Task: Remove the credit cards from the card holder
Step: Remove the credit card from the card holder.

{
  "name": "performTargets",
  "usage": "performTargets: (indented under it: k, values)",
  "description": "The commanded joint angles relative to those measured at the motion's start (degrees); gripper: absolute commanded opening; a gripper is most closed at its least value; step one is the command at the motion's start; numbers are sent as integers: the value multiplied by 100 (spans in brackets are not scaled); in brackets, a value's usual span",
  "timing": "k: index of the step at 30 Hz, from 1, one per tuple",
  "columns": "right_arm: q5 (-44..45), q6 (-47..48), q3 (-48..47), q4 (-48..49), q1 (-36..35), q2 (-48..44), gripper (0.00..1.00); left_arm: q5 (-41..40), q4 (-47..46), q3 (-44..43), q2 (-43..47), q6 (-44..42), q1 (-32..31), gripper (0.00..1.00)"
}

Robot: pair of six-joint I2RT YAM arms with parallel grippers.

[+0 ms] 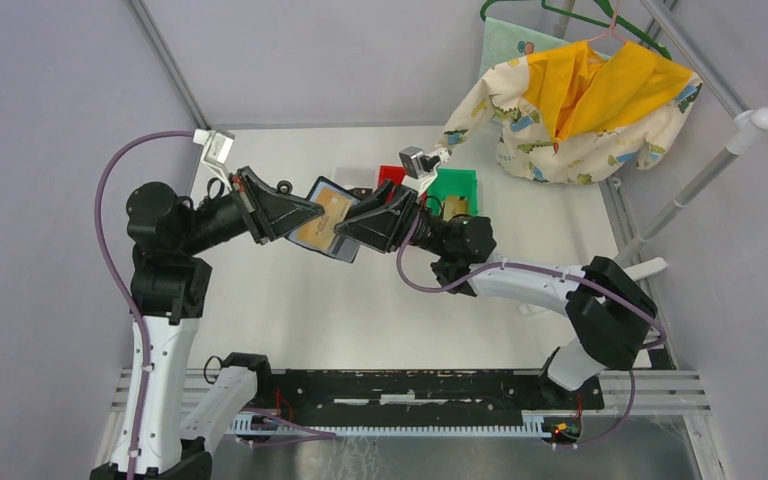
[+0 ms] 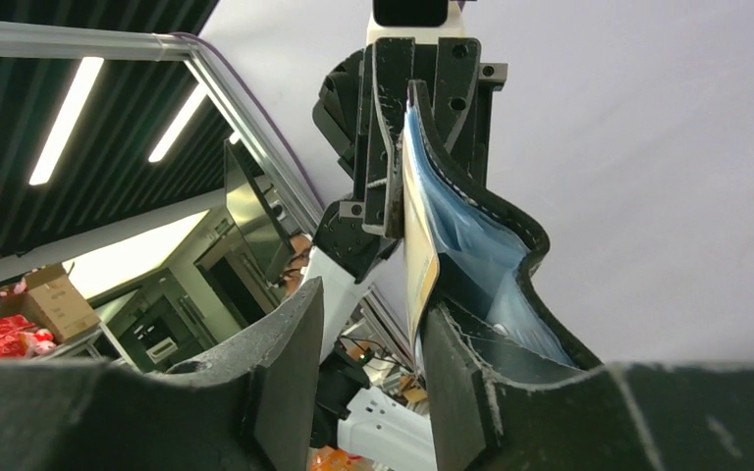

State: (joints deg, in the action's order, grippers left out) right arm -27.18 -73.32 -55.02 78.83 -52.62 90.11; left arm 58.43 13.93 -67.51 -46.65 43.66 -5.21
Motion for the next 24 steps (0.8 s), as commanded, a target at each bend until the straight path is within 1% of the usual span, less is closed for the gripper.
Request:
performTargets:
  k: [1,6,8,10,18,20,22,24]
  values:
    - [356,-254,-344,699,-95,203,40,120,-304,-92,173,438,-34,2]
    - [569,-231,-430,801,-211,318,14,65,-332,-197,147,687,-33,2]
    - [589,-177,-369,782,-222,317,5,38,-345,-247,131,770,-37,2]
    - [689,-144,-193,790,-223,245,0,44,-415,-283,118,881,-28,2]
    - [641,14,225,921,-222,35,0,168,-445,-367,73,958,-29,2]
    - [721,70,330,927,-222,-18,0,223,-429,-373,89,931,-30,4]
    - [780,98,368,958,-222,-20,0,244,-360,-361,116,867,-37,10]
    - [843,98,387,1013,-223,9,0,252,-298,-334,146,793,-29,11]
